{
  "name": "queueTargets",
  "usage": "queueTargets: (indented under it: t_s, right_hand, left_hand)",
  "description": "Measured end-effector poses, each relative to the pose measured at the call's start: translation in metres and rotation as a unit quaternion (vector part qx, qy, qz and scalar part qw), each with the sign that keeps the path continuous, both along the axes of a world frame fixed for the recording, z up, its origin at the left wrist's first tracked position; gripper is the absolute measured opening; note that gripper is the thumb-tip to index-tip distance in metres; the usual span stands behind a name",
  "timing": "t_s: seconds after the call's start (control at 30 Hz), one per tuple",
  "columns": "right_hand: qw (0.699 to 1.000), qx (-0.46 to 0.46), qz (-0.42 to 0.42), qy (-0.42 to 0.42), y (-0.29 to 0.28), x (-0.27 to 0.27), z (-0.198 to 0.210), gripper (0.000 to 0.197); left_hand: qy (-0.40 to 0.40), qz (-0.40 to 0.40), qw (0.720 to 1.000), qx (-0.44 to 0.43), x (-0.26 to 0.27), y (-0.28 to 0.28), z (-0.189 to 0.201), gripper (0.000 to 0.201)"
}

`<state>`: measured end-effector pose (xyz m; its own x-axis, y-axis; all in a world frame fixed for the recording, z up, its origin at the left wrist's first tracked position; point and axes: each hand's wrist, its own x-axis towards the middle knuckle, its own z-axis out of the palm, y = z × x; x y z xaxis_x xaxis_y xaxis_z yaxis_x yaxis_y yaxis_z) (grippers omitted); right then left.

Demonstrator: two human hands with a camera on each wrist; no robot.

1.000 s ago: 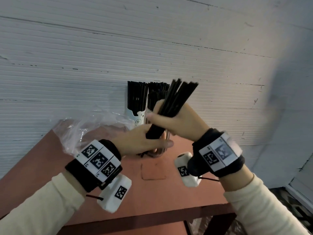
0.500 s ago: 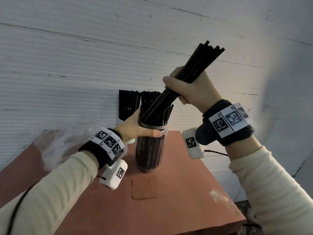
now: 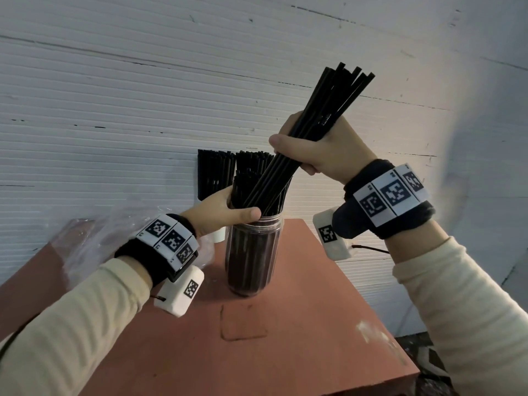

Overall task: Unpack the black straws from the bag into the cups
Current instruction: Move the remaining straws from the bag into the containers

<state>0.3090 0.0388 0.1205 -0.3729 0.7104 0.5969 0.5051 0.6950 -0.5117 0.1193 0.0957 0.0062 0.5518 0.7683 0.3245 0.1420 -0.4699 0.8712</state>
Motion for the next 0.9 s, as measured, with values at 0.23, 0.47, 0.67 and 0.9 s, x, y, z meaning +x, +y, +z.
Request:
queueTargets:
  t_s: [0.23,0.47,0.67,0.9]
  right_hand:
    - [1.000,0.004,0.000,-0.010,-0.002,-0.005,0.001,0.025]
    - [1.000,0.008,0.003,-0.010,-0.004,0.000,-0.007,0.019]
    - [1.000,0.002,0.012,0.008,-0.005,0.007,-0.013,0.017]
    - [1.000,0.003,0.025,0.012,-0.004,0.008,-0.013,0.018]
  left_hand:
    - [0.013,0.073,0.997,-0.002,0.011,0.000,0.002,0.071]
    - [-0.072,0.101,0.992,-0.037,0.015,0.000,-0.007,0.066]
    - [-0.125,0.097,0.985,-0.065,0.019,-0.005,-0.011,0.056]
    - [-0.089,0.041,0.994,-0.053,0.006,-0.007,-0.014,0.077]
